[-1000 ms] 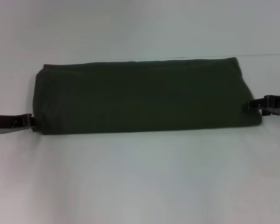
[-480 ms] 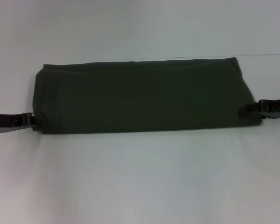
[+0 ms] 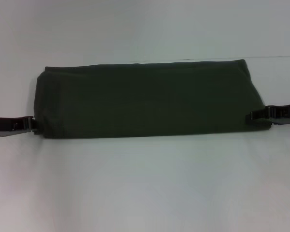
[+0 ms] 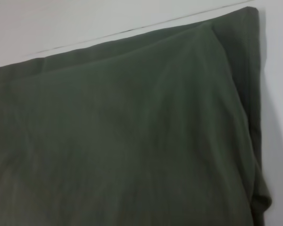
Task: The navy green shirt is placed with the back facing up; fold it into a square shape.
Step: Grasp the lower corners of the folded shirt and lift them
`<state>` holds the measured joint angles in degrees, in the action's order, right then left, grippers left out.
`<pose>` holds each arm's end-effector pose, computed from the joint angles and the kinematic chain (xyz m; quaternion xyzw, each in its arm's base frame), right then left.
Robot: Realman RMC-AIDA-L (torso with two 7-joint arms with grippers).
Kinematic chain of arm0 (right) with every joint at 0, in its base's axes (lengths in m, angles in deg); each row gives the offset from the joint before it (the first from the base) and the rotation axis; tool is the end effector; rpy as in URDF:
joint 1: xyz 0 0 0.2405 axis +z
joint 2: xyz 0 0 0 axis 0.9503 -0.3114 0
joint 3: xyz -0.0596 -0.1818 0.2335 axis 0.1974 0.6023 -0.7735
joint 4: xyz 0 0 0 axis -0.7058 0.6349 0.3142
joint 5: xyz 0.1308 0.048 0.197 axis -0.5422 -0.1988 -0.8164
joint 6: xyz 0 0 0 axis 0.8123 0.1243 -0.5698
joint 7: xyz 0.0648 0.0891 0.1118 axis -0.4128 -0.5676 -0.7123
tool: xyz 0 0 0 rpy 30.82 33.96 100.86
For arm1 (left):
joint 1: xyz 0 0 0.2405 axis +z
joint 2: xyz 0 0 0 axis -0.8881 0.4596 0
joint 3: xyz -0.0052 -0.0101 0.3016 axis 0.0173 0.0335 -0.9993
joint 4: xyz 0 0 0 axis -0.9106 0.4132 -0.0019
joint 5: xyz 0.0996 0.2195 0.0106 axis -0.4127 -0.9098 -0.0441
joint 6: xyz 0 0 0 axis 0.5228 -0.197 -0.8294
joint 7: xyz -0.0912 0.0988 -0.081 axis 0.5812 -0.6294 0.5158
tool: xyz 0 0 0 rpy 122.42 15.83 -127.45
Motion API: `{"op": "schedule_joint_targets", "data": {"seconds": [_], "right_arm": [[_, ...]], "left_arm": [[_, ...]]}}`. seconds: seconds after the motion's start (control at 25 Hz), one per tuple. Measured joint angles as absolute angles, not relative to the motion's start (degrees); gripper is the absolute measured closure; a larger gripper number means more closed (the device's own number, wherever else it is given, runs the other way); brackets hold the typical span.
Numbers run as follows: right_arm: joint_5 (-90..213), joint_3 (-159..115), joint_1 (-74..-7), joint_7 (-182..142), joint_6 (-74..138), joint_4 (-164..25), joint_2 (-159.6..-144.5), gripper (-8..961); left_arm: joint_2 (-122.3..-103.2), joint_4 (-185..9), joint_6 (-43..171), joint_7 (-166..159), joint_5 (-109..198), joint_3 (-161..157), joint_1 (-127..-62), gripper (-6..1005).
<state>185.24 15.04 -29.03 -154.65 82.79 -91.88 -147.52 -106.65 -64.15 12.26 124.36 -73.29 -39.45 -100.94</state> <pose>0.3675 0.4767 0.0149 -0.7532 0.6002 0.0464 0.2651 -0.3871 0.4557 0.0132 -0.7557 -0.5919 -0.0993 0.2620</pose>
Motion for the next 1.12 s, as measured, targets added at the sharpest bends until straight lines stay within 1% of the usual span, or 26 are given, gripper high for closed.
{"op": "schedule_joint_targets", "data": {"seconds": [0.28,0.52,0.72,0.84,1.12], "right_arm": [[185.30,15.28,-29.06,-154.71,82.52,-91.88,-147.51,351],[185.30,15.45,-29.09,-154.56,82.40,-91.88,-147.56,489],[185.30,15.46,-29.22,-154.56,82.39,-91.88,-147.59,560],[185.30,15.46,-29.31,-154.55,82.39,-91.89,-147.60,775],[185.30,15.46,-29.34,-154.46,82.31,-92.09,-147.60,879]], "left_arm": [[-106.64,-64.14,12.26,124.49,-73.29,-39.38,-100.96,994],[-106.60,-64.14,12.22,124.65,-73.32,-39.31,-100.96,994],[-106.51,-64.14,12.19,124.69,-73.32,-39.31,-100.95,994],[-106.48,-64.14,12.17,124.77,-73.32,-39.31,-100.95,993],[-106.39,-64.14,12.17,124.79,-73.32,-39.32,-100.98,993]]}}
